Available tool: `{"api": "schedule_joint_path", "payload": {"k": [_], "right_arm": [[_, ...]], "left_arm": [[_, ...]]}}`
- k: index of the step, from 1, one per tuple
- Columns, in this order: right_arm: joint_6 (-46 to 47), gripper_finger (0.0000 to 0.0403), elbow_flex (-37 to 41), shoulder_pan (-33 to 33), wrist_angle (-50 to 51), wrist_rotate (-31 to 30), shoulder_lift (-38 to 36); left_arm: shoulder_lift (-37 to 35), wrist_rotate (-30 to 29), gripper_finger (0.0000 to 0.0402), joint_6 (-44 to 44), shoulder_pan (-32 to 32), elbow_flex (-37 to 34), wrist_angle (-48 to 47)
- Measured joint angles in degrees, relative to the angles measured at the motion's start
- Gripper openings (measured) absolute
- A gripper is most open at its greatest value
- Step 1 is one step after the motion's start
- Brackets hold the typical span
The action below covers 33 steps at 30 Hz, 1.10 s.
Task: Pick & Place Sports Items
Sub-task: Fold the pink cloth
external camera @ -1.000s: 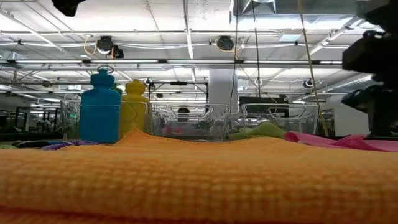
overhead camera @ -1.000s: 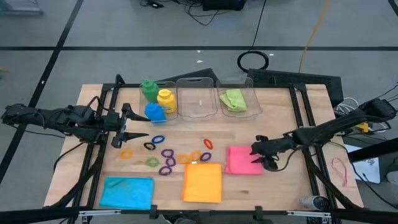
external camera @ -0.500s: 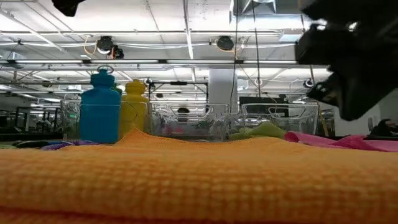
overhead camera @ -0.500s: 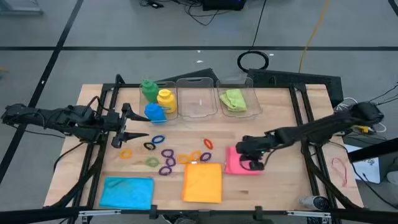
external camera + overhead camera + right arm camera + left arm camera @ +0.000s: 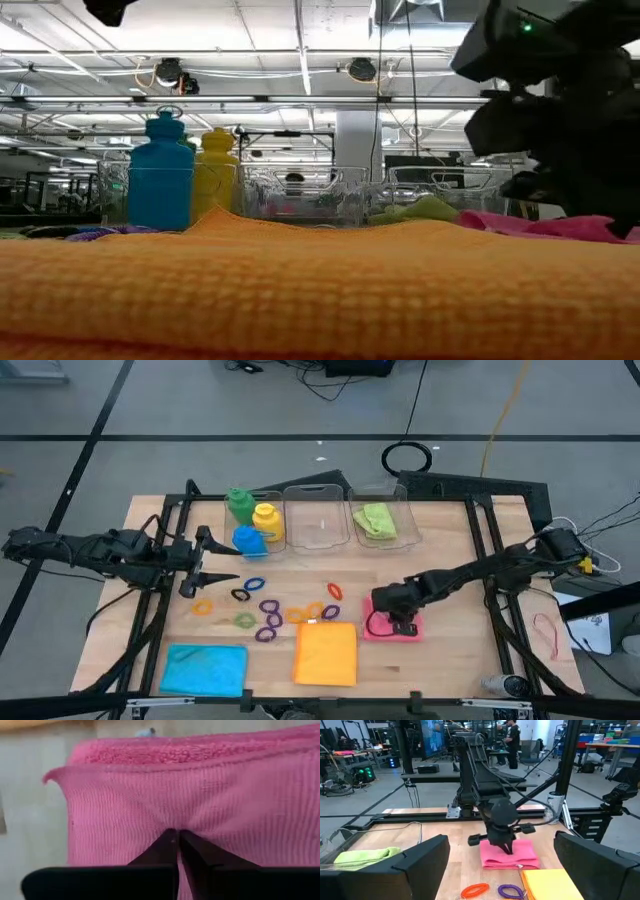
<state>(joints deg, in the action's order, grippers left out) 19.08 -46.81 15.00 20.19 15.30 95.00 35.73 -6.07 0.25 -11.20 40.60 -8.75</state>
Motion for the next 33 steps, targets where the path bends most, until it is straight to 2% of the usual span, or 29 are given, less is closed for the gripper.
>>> {"api": "schedule_joint_path", "payload": {"k": [10, 15, 19, 21, 24, 28, 33], "right_arm": [[-30.82, 0.0000, 0.15, 0.40, 4.73, -3.12, 0.22], [-47.58, 0.0000, 0.20, 3.94, 7.94, -12.76, 0.06], [-59.26, 0.0000, 0.20, 7.41, 10.53, -23.51, -0.09], [-61.08, 0.0000, 0.22, 8.82, 10.75, -27.68, -0.09], [-62.04, 0.0000, 0.24, 10.56, 10.77, -30.71, -0.14], [-59.66, 0.0000, 0.24, 12.42, 10.52, -31.87, -1.69], [-56.12, 0.0000, 0.69, 14.62, 11.44, -33.37, -7.57]], "left_arm": [[0.00, 0.00, 0.0296, 0.01, 0.04, 0.00, 0.02], [0.00, -0.02, 0.0296, 0.00, 0.02, 0.00, 0.02], [0.00, -0.01, 0.0296, 0.02, 0.02, 0.00, 0.02], [0.00, 0.00, 0.0296, 0.00, 0.02, 0.00, 0.00], [0.00, 0.00, 0.0296, 0.00, 0.02, 0.00, 0.02], [0.02, 0.00, 0.0296, 0.00, 0.00, 0.00, 0.02], [0.02, 0.00, 0.0296, 0.00, 0.00, 0.00, 0.02]]}}
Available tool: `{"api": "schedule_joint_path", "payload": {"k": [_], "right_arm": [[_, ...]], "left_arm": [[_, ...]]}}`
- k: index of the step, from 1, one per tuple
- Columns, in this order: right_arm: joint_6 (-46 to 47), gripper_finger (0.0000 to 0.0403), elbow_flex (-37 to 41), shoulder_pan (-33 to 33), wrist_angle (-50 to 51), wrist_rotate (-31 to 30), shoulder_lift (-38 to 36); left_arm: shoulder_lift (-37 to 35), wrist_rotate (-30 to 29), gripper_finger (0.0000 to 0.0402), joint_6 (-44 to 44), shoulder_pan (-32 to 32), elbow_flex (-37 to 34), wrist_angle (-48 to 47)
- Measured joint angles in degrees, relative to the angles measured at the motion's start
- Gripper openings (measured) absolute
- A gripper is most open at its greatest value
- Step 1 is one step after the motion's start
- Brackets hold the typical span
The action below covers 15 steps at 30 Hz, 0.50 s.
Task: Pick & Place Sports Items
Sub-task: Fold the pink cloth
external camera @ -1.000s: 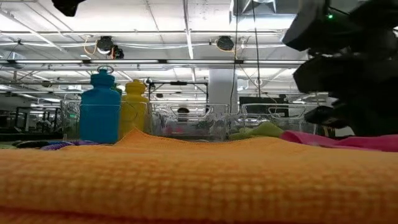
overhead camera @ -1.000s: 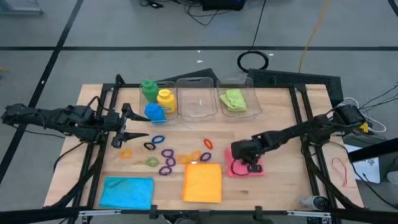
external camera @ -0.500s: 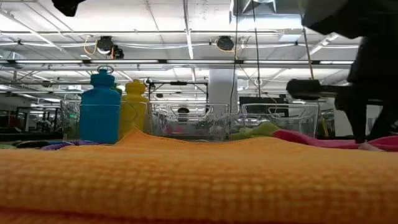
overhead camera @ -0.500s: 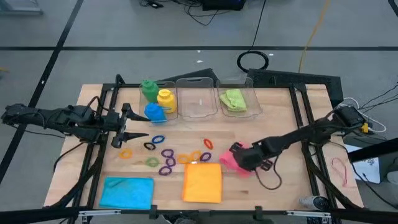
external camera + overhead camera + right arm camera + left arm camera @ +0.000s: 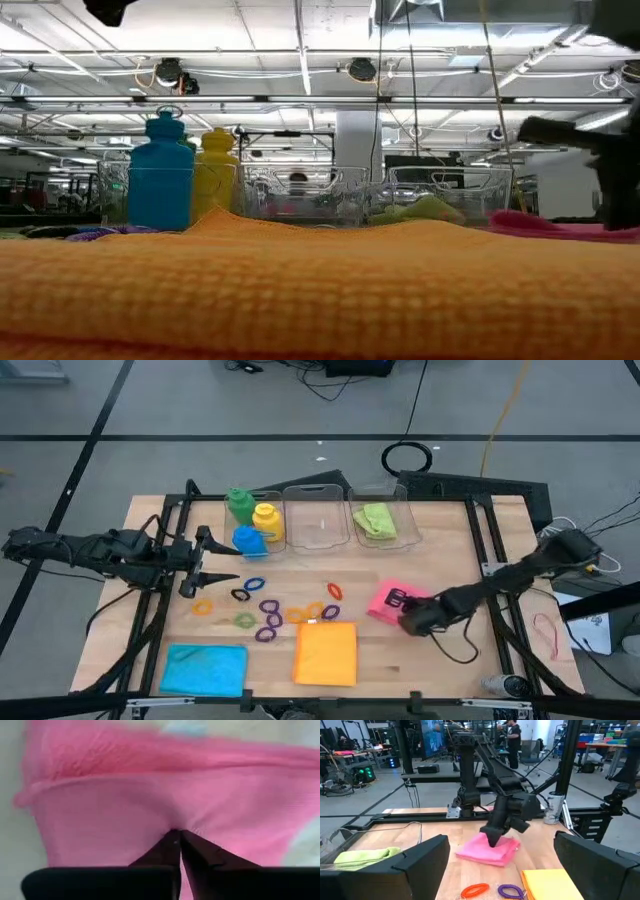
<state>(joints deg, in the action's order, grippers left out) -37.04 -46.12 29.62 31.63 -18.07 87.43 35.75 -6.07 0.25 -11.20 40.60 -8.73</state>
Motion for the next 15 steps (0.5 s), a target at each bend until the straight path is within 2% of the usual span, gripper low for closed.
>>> {"api": "schedule_joint_path", "payload": {"k": [4, 8, 13, 15], "right_arm": [[5.49, 0.0000, -0.30, 1.15, -3.99, -1.15, -7.87], [15.28, 0.0000, -0.12, 0.82, -4.81, -1.20, -14.84], [37.88, 0.0008, -0.21, -5.03, -1.31, -0.68, -21.29], [42.60, 0.0026, -0.23, -8.89, 2.81, 2.38, -22.87]], "left_arm": [[0.00, 0.00, 0.0296, 0.02, 0.00, 0.00, -0.02], [0.00, -0.01, 0.0296, 0.00, 0.00, 0.00, -0.01], [-0.01, -0.02, 0.0296, 0.02, 0.00, 0.00, -0.01], [0.00, -0.02, 0.0296, 0.00, 0.00, 0.00, -0.02]]}}
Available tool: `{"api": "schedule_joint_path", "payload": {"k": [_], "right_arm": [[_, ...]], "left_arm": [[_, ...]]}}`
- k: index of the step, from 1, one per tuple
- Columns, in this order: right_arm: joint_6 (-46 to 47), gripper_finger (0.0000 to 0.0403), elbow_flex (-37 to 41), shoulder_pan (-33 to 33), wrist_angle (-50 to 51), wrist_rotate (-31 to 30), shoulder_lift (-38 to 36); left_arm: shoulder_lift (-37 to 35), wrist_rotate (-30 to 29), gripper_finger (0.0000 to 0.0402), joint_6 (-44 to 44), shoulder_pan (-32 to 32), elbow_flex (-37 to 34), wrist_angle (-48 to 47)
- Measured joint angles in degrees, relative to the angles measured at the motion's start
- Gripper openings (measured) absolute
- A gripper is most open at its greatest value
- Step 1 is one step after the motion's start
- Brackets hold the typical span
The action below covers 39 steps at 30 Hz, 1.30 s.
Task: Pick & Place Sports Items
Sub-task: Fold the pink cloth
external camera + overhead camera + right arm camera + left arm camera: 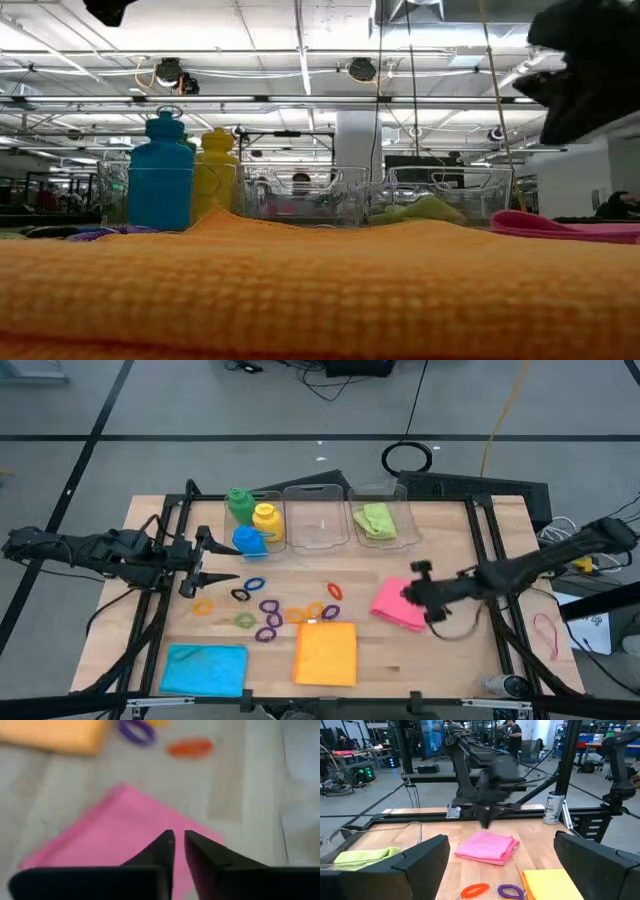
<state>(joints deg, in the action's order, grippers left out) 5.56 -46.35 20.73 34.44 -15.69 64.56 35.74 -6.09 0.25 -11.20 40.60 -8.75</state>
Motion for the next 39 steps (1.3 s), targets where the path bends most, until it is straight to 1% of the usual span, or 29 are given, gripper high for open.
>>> {"api": "schedule_joint_path", "payload": {"k": [3, 7, 10, 12, 14, 16, 19, 23, 30, 34, 39], "right_arm": [[1.38, 0.0060, 0.13, -5.59, 5.30, 4.78, -1.47], [4.50, 0.0117, 2.94, -12.52, 4.86, 10.18, -2.17], [5.62, 0.0167, 6.11, -17.70, 2.45, 17.29, -2.17], [5.47, 0.0199, 8.61, -20.82, 0.15, 21.11, -2.17], [5.43, 0.0226, 11.10, -23.61, -2.47, 23.68, -2.17], [5.84, 0.0247, 13.41, -25.79, -5.46, 25.42, -2.17], [6.06, 0.0264, 16.54, -27.94, -9.07, 27.92, -2.17], [7.94, 0.0267, 19.26, -29.19, -10.82, 29.48, -2.17], [13.12, 0.0243, 23.10, -29.35, -13.94, 34.01, -2.39], [16.25, 0.0218, 24.90, -29.35, -14.98, 35.57, -2.32], [18.65, 0.0168, 26.31, -29.33, -16.06, 36.55, -2.30]], "left_arm": [[0.00, 0.00, 0.0296, 0.00, 0.00, 0.00, 0.02], [-0.02, 0.02, 0.0296, 0.00, 0.00, 0.00, 0.02], [-0.02, 0.02, 0.0296, 0.02, 0.03, 0.00, 0.02], [-0.02, 0.00, 0.0296, 0.00, 0.04, 0.00, 0.00], [-0.01, 0.00, 0.0296, 0.01, 0.04, 0.00, 0.02], [-0.02, 0.00, 0.0296, 0.00, 0.04, 0.00, 0.00], [0.00, 0.00, 0.0296, 0.00, 0.04, 0.00, 0.00], [-0.02, 0.02, 0.0296, 0.01, 0.02, 0.00, 0.00], [0.00, 0.02, 0.0296, 0.00, 0.02, 0.00, 0.00], [-0.01, 0.01, 0.0296, 0.00, 0.00, 0.00, 0.01], [-0.02, 0.02, 0.0296, 0.00, 0.00, 0.00, 0.02]]}}
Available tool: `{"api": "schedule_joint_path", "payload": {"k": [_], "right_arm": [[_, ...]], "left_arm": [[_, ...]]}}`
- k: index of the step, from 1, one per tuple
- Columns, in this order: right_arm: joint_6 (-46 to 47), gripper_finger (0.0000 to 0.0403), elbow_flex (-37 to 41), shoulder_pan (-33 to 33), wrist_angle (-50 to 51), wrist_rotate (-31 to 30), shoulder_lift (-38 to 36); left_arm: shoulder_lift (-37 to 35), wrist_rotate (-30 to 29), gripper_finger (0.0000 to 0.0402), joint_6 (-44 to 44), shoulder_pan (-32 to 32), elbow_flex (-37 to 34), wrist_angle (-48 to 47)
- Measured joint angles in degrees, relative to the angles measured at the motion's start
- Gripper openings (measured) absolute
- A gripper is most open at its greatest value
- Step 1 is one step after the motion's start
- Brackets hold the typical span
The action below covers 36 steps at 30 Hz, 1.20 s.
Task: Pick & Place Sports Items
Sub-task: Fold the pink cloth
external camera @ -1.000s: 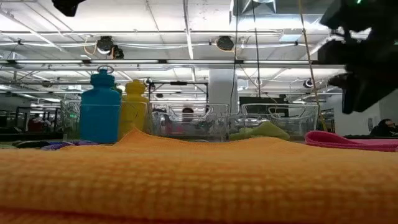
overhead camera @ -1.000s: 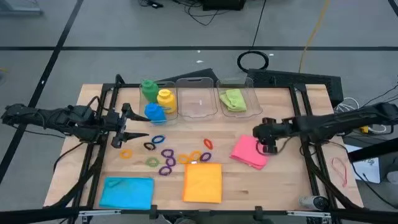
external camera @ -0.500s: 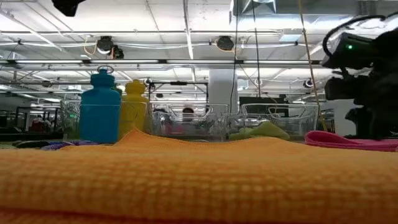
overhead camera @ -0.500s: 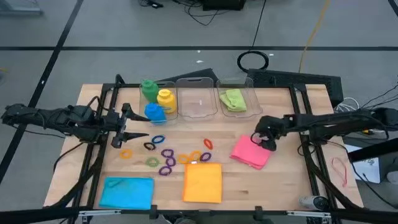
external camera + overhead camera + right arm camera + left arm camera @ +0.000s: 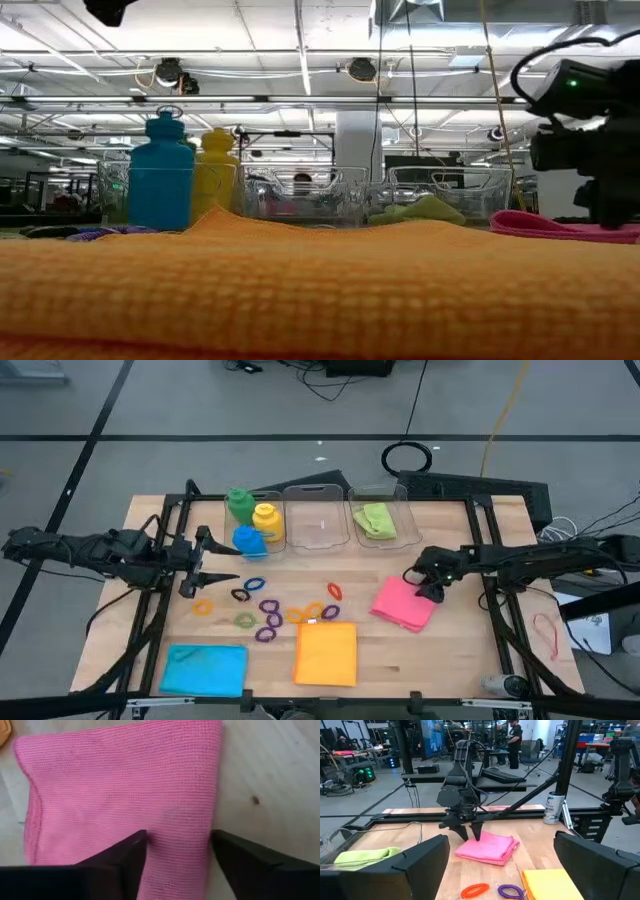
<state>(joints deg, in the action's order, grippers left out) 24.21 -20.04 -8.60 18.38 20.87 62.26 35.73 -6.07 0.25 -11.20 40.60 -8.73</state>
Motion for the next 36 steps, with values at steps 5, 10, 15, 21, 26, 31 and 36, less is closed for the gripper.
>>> {"api": "schedule_joint_path", "payload": {"k": [5, 10, 15, 21, 26, 31, 36], "right_arm": [[0.17, 0.0107, 0.34, 0.04, -0.64, 0.17, 0.03], [-0.72, 0.0042, 0.38, 0.07, -0.87, -1.22, 0.07], [-1.20, 0.0002, -1.56, 0.17, 0.57, -2.35, 0.11], [-5.71, 0.0000, -11.73, 3.72, 11.74, -11.94, 0.28], [-7.70, 0.0000, -19.25, 7.86, 18.71, -21.74, 0.25], [-8.96, 0.0000, -20.52, 10.72, 19.16, -26.91, 0.65], [-8.83, 0.0000, -20.14, 13.35, 18.37, -30.06, 3.91]], "left_arm": [[0.00, 0.00, 0.0296, 0.00, 0.00, 0.00, -0.02], [0.00, -0.02, 0.0296, 0.00, 0.00, 0.00, -0.02], [0.00, -0.01, 0.0296, 0.00, 0.00, 0.00, -0.02], [0.02, 0.00, 0.0296, 0.00, 0.01, 0.00, -0.02], [0.01, -0.01, 0.0296, 0.01, 0.04, 0.00, -0.02], [0.00, 0.00, 0.0296, 0.00, 0.02, 0.00, -0.02], [0.01, -0.02, 0.0296, 0.00, 0.02, 0.00, -0.02]]}}
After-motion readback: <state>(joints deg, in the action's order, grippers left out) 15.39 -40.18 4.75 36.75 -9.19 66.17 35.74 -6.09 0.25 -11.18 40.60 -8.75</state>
